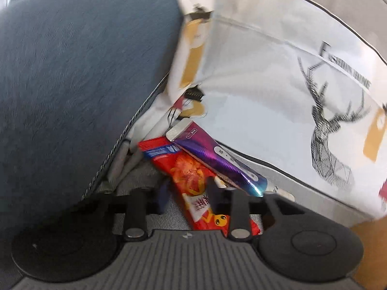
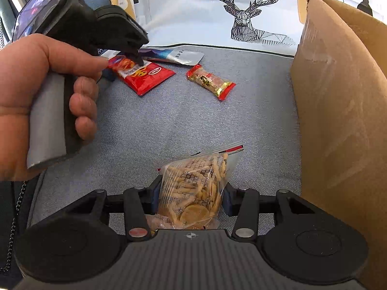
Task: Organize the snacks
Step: 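Grasp the clear cookie bag with the right tool while the left grasps the red chip bag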
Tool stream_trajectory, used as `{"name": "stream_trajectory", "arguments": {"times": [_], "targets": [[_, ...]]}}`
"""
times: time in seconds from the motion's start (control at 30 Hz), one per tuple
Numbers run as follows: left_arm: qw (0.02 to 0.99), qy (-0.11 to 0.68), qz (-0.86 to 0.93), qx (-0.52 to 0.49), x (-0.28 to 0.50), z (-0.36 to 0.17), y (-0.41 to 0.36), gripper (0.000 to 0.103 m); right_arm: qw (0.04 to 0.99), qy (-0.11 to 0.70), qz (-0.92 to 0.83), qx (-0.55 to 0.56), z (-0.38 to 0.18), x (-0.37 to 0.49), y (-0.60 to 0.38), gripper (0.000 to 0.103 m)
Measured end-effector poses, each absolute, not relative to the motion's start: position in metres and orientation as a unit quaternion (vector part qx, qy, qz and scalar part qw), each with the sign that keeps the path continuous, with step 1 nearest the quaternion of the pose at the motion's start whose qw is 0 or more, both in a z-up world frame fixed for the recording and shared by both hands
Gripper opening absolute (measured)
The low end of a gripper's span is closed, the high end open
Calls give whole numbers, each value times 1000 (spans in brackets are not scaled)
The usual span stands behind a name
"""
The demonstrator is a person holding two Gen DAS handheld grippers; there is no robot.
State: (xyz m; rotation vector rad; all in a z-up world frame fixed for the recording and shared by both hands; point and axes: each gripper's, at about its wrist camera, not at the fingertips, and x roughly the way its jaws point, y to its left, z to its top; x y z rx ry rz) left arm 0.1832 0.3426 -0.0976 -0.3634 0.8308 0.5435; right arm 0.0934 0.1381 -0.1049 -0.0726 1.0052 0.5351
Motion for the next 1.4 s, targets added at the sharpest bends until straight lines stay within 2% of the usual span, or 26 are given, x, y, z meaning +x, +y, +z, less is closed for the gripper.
{"name": "stream_trajectory", "arguments": {"times": [0.13,0.37,0.63,0.77,0.93,1.03,1.1,1.2,1.27,1.4], "targets": [[872,391,231,-182,179,-91,342,8,842,474,253,-36,-105,93,139,49],[886,377,206,-173,166,-72,333,7,844,471,252,-40,-105,92,140,49],[900,351,179,-184,116,-33,318,7,841,477,253,-27,-104,96,137,49],[892,375,167,-188,83,-33,306,7,842,475,255,-22,-101,95,135,49],[863,438,150,-201,79,-63,309,9,839,479,258,-16,-99,93,129,49],[848,454,177,-209,85,-75,317,25,837,483,258,-13,-99,93,126,49],[845,452,179,-220,83,-75,316,55,835,484,261,-14,-99,93,125,49],[846,466,158,-208,89,-77,302,70,832,487,265,-17,-101,94,125,49],[841,486,154,-178,93,-84,290,75,830,490,266,-19,-102,93,125,49],[836,513,157,-112,102,-97,273,76,830,489,267,-24,-103,94,127,49]]}}
